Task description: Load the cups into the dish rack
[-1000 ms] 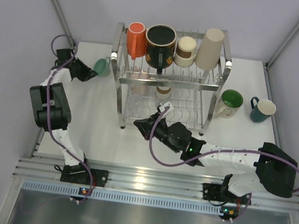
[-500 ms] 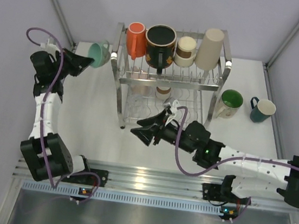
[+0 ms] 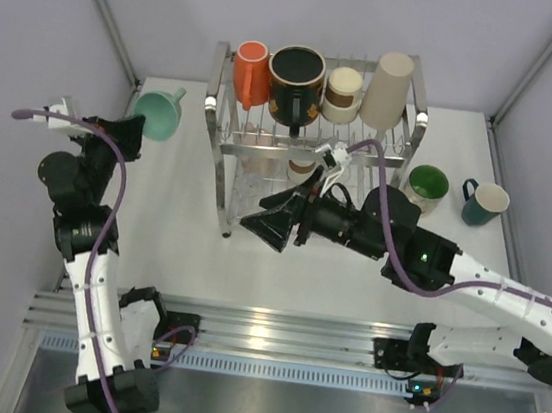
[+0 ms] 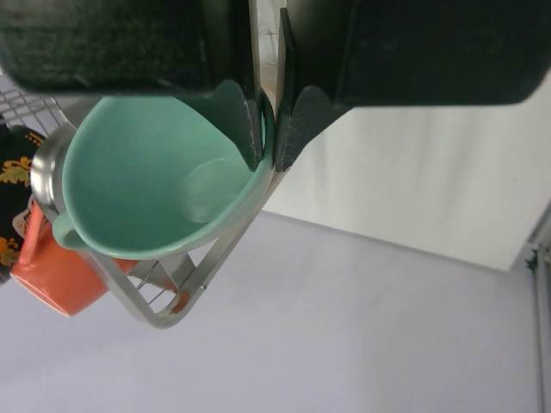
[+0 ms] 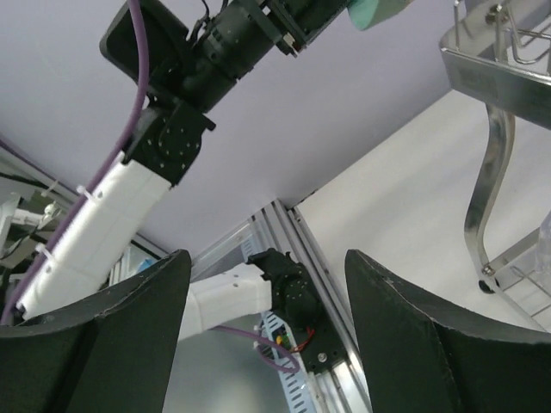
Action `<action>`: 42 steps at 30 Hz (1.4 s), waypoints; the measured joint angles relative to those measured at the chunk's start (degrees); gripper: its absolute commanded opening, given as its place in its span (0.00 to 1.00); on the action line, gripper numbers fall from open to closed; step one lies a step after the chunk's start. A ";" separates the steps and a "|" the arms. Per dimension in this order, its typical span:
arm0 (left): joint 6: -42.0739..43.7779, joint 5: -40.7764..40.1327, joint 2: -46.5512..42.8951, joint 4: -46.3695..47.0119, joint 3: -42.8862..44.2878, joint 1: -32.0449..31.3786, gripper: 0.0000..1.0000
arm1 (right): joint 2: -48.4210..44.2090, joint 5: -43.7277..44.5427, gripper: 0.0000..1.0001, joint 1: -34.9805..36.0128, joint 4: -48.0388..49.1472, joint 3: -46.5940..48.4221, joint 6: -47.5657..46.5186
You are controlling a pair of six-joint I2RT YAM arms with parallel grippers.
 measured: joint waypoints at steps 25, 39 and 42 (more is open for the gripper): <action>-4.92 10.82 -14.10 15.65 5.16 -1.64 0.00 | 0.31 -24.72 0.71 -11.32 -41.18 24.15 0.74; -5.20 22.34 -32.37 18.62 -4.98 -2.84 0.00 | 5.09 -44.72 0.57 -14.71 -35.85 24.48 15.76; -5.18 24.15 -35.65 18.75 -6.84 -2.89 0.00 | 7.91 -46.49 0.52 -15.08 -34.80 26.23 19.52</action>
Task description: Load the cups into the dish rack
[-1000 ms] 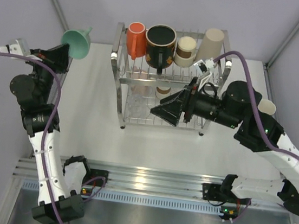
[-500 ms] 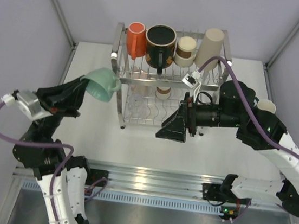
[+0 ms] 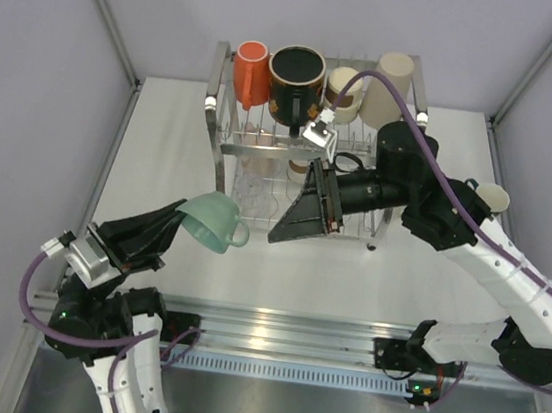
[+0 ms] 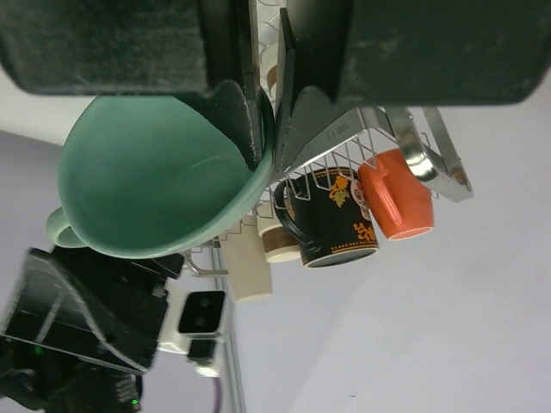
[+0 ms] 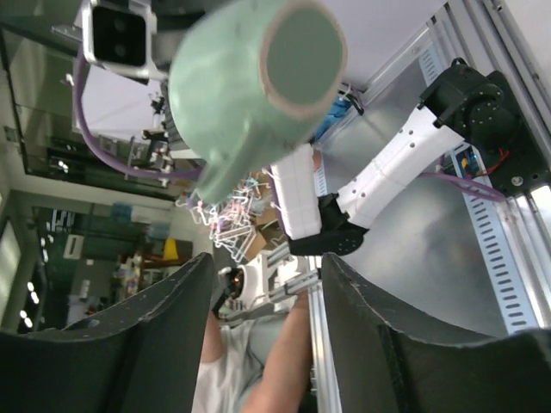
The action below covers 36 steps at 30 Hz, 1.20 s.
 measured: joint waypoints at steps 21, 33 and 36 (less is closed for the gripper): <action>2.12 2.45 -7.23 0.26 -8.96 -2.40 0.00 | 7.85 -3.50 0.50 0.81 7.87 -1.25 10.32; 3.32 2.80 -5.62 2.27 -8.76 -2.40 0.00 | 9.09 -6.80 0.43 3.76 13.46 -5.64 14.49; 3.26 4.07 -4.24 4.81 -8.63 -2.51 0.00 | 8.96 -7.39 0.41 5.01 17.75 -7.89 16.59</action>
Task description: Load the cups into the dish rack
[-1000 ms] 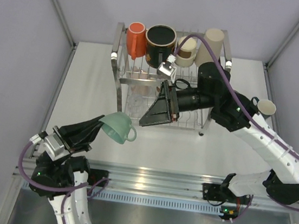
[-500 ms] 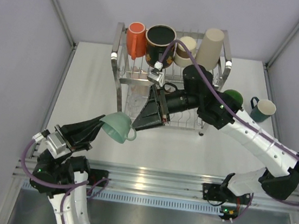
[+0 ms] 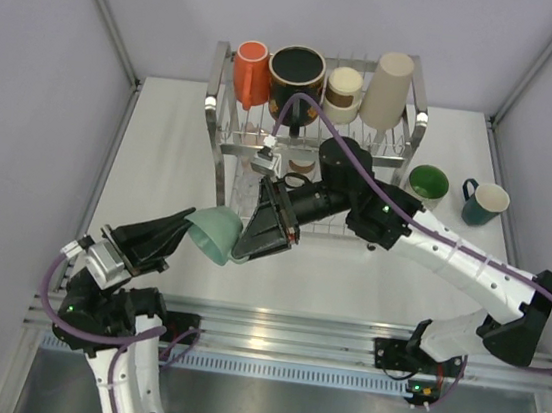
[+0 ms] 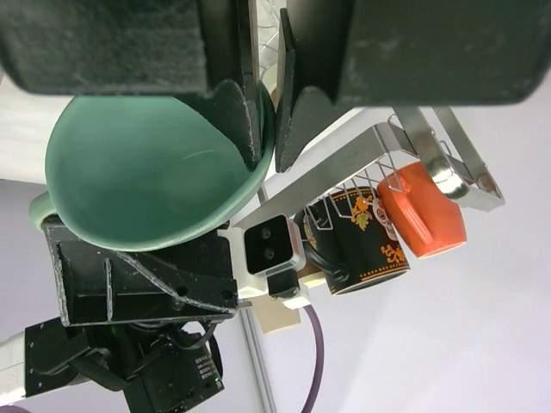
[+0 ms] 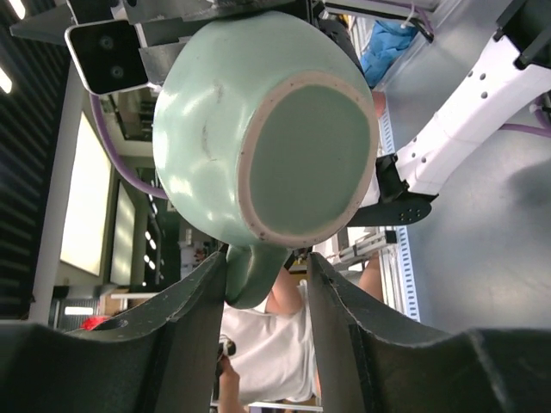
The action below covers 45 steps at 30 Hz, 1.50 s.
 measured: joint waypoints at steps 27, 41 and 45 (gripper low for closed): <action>1.90 0.81 5.35 5.03 1.60 -0.09 0.00 | -2.54 0.31 0.03 1.62 27.98 -10.97 18.14; 4.76 3.69 6.01 5.90 2.58 -0.26 0.00 | -2.58 -1.22 0.17 1.25 28.06 -13.20 16.96; 4.55 4.72 6.45 5.86 2.58 -0.50 0.00 | -2.64 -2.25 0.21 -0.07 27.32 -13.09 15.63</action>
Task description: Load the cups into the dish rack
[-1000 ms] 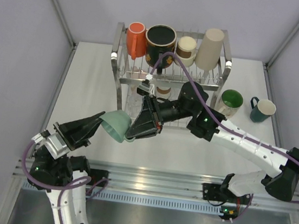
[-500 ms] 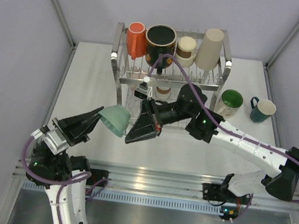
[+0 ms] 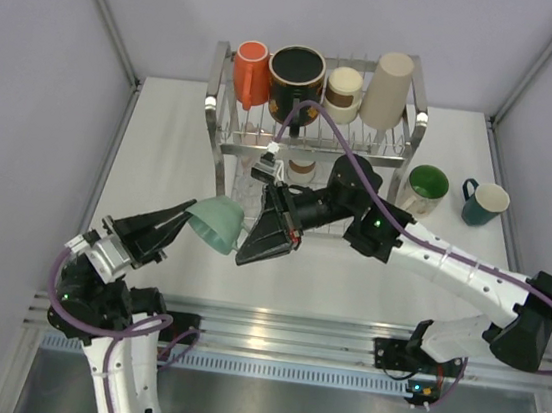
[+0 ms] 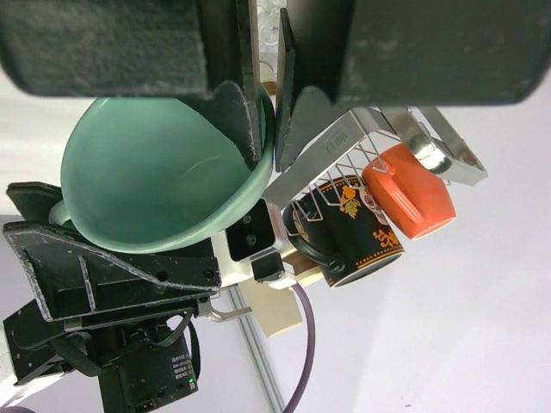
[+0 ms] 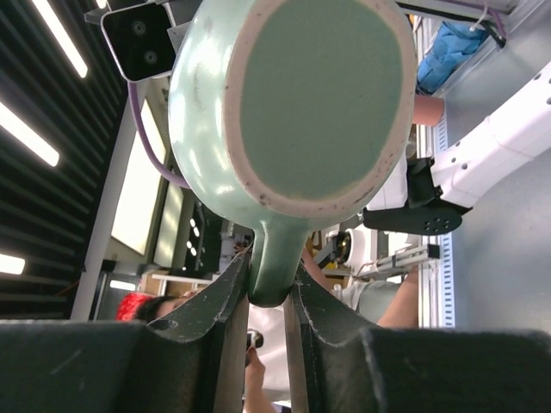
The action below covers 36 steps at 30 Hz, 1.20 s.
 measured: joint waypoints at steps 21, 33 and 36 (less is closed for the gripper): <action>-0.50 1.05 1.95 2.21 0.85 -4.68 0.00 | 0.52 -1.18 0.07 -1.90 -3.37 1.79 -1.68; -1.46 -1.73 5.22 5.29 0.63 -5.11 0.26 | 0.17 2.62 0.00 -2.10 4.52 -1.36 3.06; -2.58 -2.49 6.86 5.05 0.04 -5.16 0.30 | -0.96 4.26 0.00 -3.21 8.68 -4.04 3.78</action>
